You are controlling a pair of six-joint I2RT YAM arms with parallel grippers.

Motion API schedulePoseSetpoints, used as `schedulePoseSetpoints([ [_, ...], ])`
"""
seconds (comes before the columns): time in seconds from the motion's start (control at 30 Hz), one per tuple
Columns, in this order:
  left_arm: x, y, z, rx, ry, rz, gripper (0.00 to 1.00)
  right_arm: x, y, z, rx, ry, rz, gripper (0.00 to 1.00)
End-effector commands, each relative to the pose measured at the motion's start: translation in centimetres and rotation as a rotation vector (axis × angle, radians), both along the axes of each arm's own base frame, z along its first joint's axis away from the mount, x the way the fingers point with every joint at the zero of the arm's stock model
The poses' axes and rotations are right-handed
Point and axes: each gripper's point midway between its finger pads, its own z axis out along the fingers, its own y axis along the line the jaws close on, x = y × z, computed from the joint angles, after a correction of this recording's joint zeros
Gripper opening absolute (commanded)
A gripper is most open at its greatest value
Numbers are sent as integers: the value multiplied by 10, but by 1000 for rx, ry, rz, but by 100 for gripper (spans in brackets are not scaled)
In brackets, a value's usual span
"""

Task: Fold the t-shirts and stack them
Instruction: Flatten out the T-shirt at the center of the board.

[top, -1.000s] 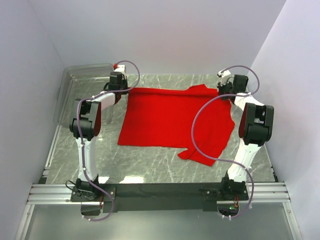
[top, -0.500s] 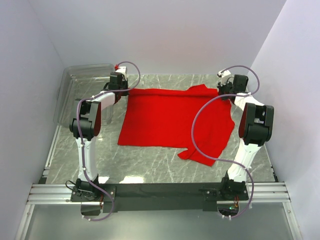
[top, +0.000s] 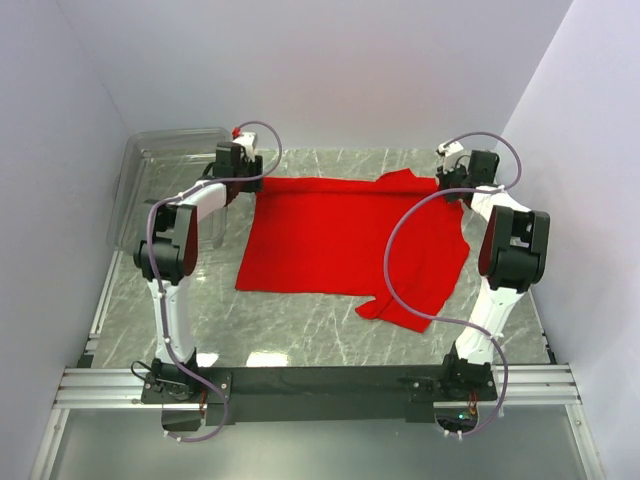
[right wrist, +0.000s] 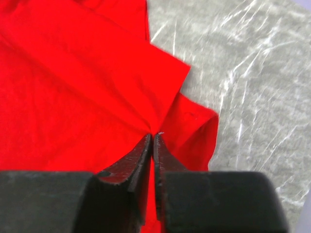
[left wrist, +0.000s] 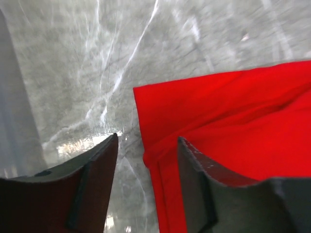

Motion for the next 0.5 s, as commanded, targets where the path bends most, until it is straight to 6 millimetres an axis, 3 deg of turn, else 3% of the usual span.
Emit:
schedulePoseSetpoints([
  [0.0,2,-5,71,-38,-142,-58,57,-8,-10,26,-21,-25,23,14],
  [0.3,-12,-2,101,-77,-193,-58,59,-43,-29,15,-52,58,83,47],
  [0.37,-15,0,109,-84,-205,-54,60,-47,-31,23,-33,33,81,50],
  [0.43,-18,3,114,-80,-214,-40,60,-49,-20,39,19,7,111,52],
  [0.47,-21,5,126,-86,-237,-28,60,-50,-16,42,48,15,111,52],
])
